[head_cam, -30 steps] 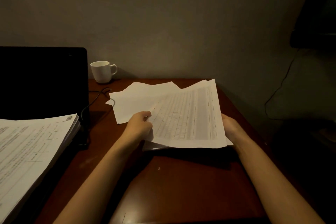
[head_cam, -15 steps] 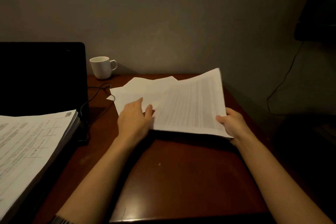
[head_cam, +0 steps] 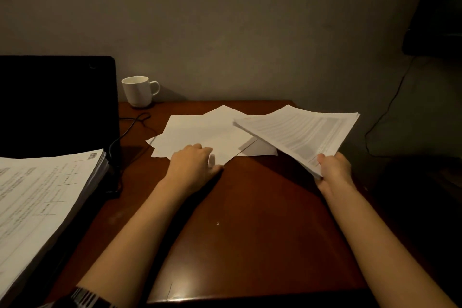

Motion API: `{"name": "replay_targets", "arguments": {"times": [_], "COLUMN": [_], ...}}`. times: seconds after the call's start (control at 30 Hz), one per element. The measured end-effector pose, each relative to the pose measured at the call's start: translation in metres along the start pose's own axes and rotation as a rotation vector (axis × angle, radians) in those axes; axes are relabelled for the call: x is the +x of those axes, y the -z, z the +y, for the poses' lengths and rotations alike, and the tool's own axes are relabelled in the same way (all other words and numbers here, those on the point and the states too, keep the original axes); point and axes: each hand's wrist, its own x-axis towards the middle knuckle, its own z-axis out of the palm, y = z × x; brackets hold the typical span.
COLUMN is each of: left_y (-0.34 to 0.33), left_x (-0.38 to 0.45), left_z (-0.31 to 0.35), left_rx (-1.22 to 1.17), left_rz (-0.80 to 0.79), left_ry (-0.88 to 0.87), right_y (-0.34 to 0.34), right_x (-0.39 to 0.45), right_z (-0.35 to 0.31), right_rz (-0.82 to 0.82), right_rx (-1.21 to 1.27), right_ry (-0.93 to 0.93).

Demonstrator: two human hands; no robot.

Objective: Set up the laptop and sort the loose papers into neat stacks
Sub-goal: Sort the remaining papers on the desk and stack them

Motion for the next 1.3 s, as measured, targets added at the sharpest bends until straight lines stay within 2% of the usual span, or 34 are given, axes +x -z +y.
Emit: {"name": "replay_targets", "arguments": {"times": [0.07, 0.13, 0.2, 0.37, 0.5, 0.6, 0.83, 0.9, 0.97, 1.03, 1.1, 1.2, 1.3], "left_y": [0.001, 0.003, 0.006, 0.009, 0.007, 0.005, 0.024, 0.027, 0.03, 0.032, 0.032, 0.026, 0.021], "left_x": [-0.005, -0.005, -0.002, -0.003, -0.006, -0.004, -0.01, -0.005, -0.004, -0.007, -0.009, -0.009, -0.009], "left_z": [0.005, 0.009, 0.011, 0.014, 0.011, -0.008, -0.029, -0.034, -0.029, -0.02, -0.011, 0.004, 0.016], "left_rx": [-0.025, 0.038, 0.083, 0.019, 0.004, -0.144, -0.687, -0.959, -1.337, -1.607, -1.716, -1.716, -1.849], "left_rz": [-0.086, -0.099, -0.072, -0.021, 0.081, 0.247, 0.779, 0.855, 0.836, 0.766, 0.719, 0.626, 0.486], "left_ry": [0.065, 0.086, 0.047, 0.012, 0.001, 0.09, 0.303, 0.421, 0.53, 0.602, 0.624, 0.657, 0.779], "right_y": [0.0, 0.0, 0.0, 0.001, 0.0, 0.0, -0.001, -0.002, -0.003, -0.005, -0.007, -0.009, -0.009], "right_x": [-0.001, -0.001, -0.001, 0.001, 0.005, 0.006, 0.0, -0.004, -0.007, -0.009, -0.011, -0.013, -0.015], "right_z": [-0.001, -0.002, -0.002, -0.002, 0.0, -0.001, 0.0, 0.0, 0.001, 0.003, 0.005, 0.007, 0.008], "right_rz": [-0.007, -0.015, -0.017, -0.023, -0.026, -0.032, -0.147, -0.193, -0.236, -0.269, -0.3, -0.345, -0.372], "right_rx": [0.008, 0.017, 0.018, 0.015, -0.003, 0.014, -0.01, -0.06, -0.121, -0.178, -0.233, -0.279, -0.266], "right_ry": [-0.007, -0.022, -0.042, -0.045, -0.042, -0.052, -0.01, 0.016, 0.054, 0.103, 0.15, 0.187, 0.196]}}
